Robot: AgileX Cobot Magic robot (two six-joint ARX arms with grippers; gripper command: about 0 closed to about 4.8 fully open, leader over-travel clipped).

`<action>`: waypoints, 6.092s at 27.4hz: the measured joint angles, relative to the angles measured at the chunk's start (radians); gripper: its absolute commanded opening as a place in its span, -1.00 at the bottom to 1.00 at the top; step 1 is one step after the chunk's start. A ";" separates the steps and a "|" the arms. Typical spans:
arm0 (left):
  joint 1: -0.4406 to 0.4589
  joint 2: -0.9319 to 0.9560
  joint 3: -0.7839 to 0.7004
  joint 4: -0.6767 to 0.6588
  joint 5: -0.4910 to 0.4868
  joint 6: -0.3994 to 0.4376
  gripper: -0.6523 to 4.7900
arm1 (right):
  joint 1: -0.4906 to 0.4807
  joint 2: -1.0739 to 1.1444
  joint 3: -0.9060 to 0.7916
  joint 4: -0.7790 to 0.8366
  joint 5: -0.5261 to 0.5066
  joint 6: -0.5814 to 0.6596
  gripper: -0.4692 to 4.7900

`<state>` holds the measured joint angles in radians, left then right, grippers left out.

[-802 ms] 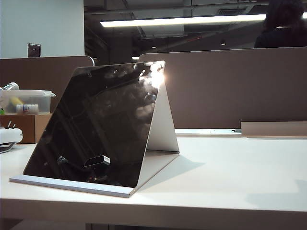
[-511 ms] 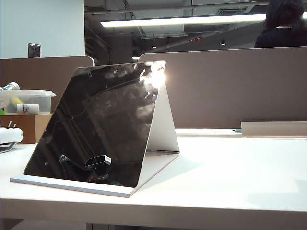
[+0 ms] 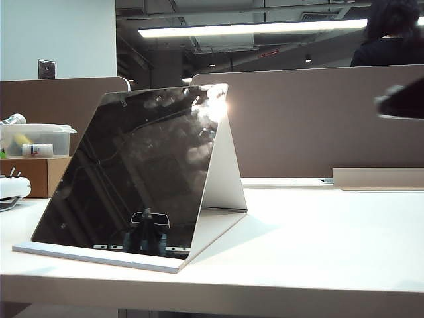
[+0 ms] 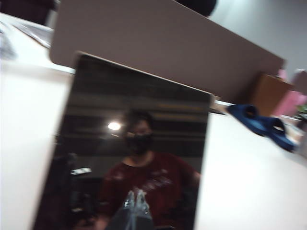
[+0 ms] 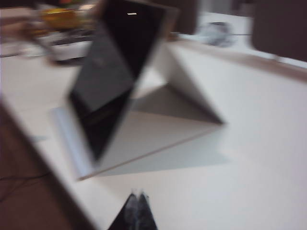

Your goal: Push the center of the mirror on the table forward to move it for a short distance.

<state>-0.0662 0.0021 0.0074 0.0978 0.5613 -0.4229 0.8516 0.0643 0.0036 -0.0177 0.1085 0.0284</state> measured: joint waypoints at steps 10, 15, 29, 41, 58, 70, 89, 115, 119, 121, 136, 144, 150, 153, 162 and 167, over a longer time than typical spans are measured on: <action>-0.449 0.418 0.216 0.049 -0.346 0.204 -0.78 | 0.170 0.057 0.000 -0.002 0.001 0.000 -0.84; -0.491 0.866 0.350 0.162 -0.401 0.304 -0.78 | 0.113 0.059 0.000 -0.001 0.001 0.000 -0.84; -0.492 1.384 0.600 0.242 -0.526 0.318 -0.78 | 0.001 0.063 0.000 -0.002 0.003 0.000 -0.84; -0.473 1.643 0.769 0.444 -0.572 0.341 -0.78 | -0.185 0.063 0.000 -0.002 0.002 0.000 -0.84; -0.388 2.282 1.597 0.380 -0.535 0.341 -0.78 | -0.590 0.037 0.000 0.001 0.003 0.000 -0.84; -0.363 2.515 1.983 0.282 -0.516 0.341 -0.78 | -0.605 0.037 0.000 0.000 0.003 0.000 -0.84; -0.377 2.058 1.970 -0.476 -0.288 0.475 -0.78 | -0.593 -0.061 0.000 0.003 0.002 0.000 -0.84; -1.114 1.056 1.886 -0.912 -0.698 0.651 -0.78 | -0.868 -0.061 0.000 0.002 0.004 0.000 -0.84; -1.242 0.869 1.707 -0.936 -0.851 0.625 -0.78 | -0.860 -0.061 0.000 0.002 0.003 0.000 -0.84; -1.264 0.756 1.602 -0.930 -0.886 0.577 -0.78 | -0.853 -0.061 0.000 0.001 0.003 0.000 -0.84; -1.263 0.150 0.992 -0.992 -1.030 0.427 -0.78 | -0.852 -0.061 0.000 0.000 0.003 0.000 -0.84; -1.263 0.082 0.984 -1.224 -1.030 0.391 -0.78 | -0.852 -0.061 0.000 0.000 0.003 0.000 -0.84; -1.263 0.083 0.984 -1.302 -1.030 0.384 -0.78 | -0.852 -0.061 0.000 0.000 0.003 0.000 -0.84; -1.263 0.083 0.984 -1.303 -1.030 0.384 -0.78 | -0.852 -0.061 0.000 0.000 0.003 0.000 -0.84; -1.264 0.083 0.984 -1.274 -1.175 0.389 -0.78 | -0.852 -0.061 0.000 0.000 0.003 0.000 -0.84; -1.259 0.088 0.977 -0.945 -1.340 0.411 -0.78 | -0.852 -0.061 0.000 0.000 0.003 0.000 -0.84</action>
<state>-1.3251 0.0898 0.9844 -0.8467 -0.7788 -0.0116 -0.0006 0.0029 0.0036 -0.0174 0.1116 0.0288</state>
